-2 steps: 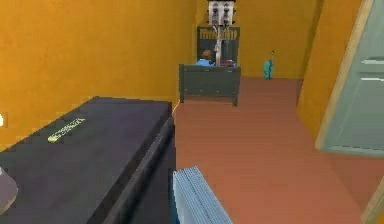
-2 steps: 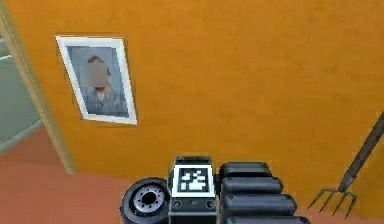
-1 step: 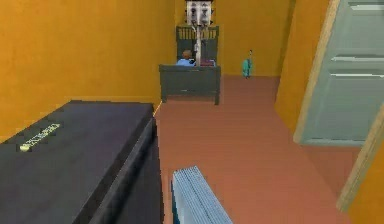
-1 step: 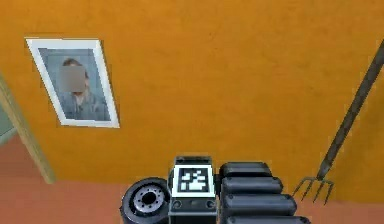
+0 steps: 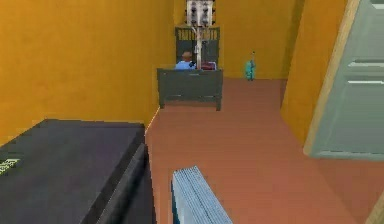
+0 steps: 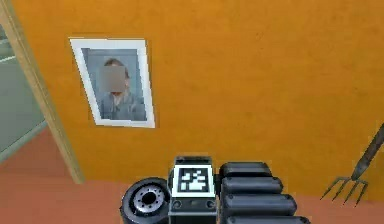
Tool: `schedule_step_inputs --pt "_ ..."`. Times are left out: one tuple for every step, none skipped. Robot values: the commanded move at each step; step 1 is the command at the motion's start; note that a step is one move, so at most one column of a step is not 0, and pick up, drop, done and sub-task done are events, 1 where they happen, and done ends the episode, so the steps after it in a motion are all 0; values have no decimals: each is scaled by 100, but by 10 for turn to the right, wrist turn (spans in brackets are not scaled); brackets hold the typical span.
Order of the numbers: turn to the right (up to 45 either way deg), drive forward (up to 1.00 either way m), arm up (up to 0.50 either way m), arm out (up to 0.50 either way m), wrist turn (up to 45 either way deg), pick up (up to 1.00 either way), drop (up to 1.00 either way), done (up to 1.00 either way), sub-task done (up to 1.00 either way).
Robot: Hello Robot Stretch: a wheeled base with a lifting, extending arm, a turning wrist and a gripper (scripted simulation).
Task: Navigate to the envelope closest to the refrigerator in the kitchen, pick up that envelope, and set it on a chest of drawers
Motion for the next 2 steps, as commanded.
schedule_step_inputs --pt "-450 0 0 0 0 0 0 0 0" --pt "-450 0 0 0 0 0 0 0 0"
